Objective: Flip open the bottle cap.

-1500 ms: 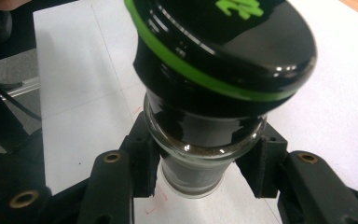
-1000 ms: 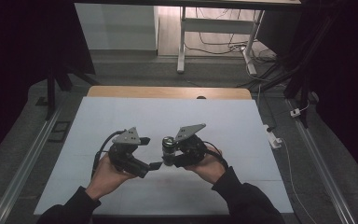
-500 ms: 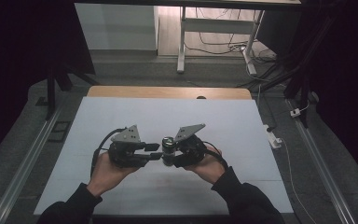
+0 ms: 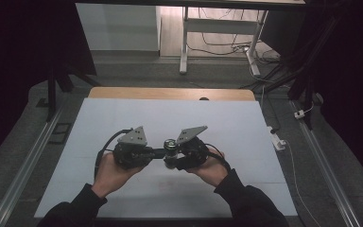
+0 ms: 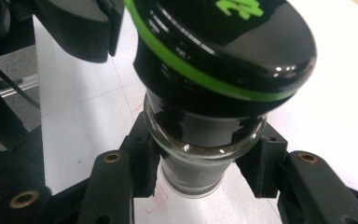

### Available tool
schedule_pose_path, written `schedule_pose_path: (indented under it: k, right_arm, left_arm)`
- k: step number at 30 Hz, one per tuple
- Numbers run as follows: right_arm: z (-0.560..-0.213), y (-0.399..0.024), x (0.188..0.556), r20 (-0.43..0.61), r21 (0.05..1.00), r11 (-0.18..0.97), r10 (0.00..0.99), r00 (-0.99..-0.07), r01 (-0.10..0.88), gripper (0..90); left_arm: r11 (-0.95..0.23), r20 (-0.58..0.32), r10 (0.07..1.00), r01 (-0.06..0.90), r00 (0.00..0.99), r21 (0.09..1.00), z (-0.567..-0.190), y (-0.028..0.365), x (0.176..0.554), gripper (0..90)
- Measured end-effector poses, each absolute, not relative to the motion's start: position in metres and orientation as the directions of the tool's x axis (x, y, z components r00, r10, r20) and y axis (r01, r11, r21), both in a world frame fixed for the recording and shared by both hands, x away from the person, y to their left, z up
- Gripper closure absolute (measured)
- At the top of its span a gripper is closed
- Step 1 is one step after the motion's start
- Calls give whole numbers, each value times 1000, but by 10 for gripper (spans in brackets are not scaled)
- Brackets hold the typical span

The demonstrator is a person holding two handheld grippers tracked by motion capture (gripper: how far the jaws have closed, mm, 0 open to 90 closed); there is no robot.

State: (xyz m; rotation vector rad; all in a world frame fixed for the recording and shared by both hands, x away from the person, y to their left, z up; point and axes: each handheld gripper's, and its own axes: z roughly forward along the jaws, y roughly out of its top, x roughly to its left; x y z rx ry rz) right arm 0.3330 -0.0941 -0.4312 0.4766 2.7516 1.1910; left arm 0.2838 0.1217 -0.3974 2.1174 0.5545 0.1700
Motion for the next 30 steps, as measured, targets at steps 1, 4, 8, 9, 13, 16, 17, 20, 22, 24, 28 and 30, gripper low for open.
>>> schedule_pose_path:
  k: [1, 4, 8, 9, 13, 16, 17, 20, 22, 24, 28, 30]
  right_arm:
    - [-431, -94, 333, 28, 725, 644, 326, -945, 243, 527]
    - [-432, -93, 332, 23, 722, 649, 323, -946, 239, 527]
    - [-433, -93, 332, 24, 720, 651, 324, -946, 241, 527]
    - [-433, -93, 332, 25, 720, 650, 324, -946, 242, 527]
    - [-434, -92, 332, 25, 716, 655, 320, -947, 240, 527]
    - [-434, -91, 332, 28, 715, 656, 319, -947, 241, 528]
    - [-434, -91, 332, 28, 716, 655, 319, -947, 242, 528]
    - [-435, -91, 332, 27, 714, 658, 315, -949, 239, 528]
    - [-435, -91, 332, 29, 715, 657, 313, -949, 239, 528]
    - [-435, -91, 332, 32, 715, 656, 313, -949, 241, 528]
    - [-435, -90, 331, 32, 715, 658, 307, -951, 237, 528]
    - [-435, -90, 331, 32, 713, 660, 305, -952, 235, 528]
  left_arm:
    - [-484, -88, 450, 325, 889, 812, -397, 121, 284, 890]
    - [-491, -91, 451, 332, 888, 806, -398, 120, 285, 890]
    - [-492, -101, 451, 342, 887, 801, -398, 119, 286, 890]
    - [-491, -101, 452, 342, 886, 801, -397, 119, 287, 890]
    - [-485, -104, 457, 346, 883, 804, -395, 120, 287, 890]
    - [-483, -103, 459, 345, 882, 805, -394, 120, 288, 890]
    - [-483, -102, 459, 344, 883, 805, -393, 120, 288, 890]
    - [-482, -102, 460, 344, 882, 806, -391, 120, 288, 890]
    - [-479, -102, 464, 346, 880, 807, -389, 120, 289, 890]
    - [-479, -98, 465, 343, 880, 808, -388, 120, 290, 890]
    - [-474, -97, 468, 342, 878, 812, -385, 120, 291, 890]
    - [-472, -95, 470, 341, 877, 813, -384, 120, 292, 891]
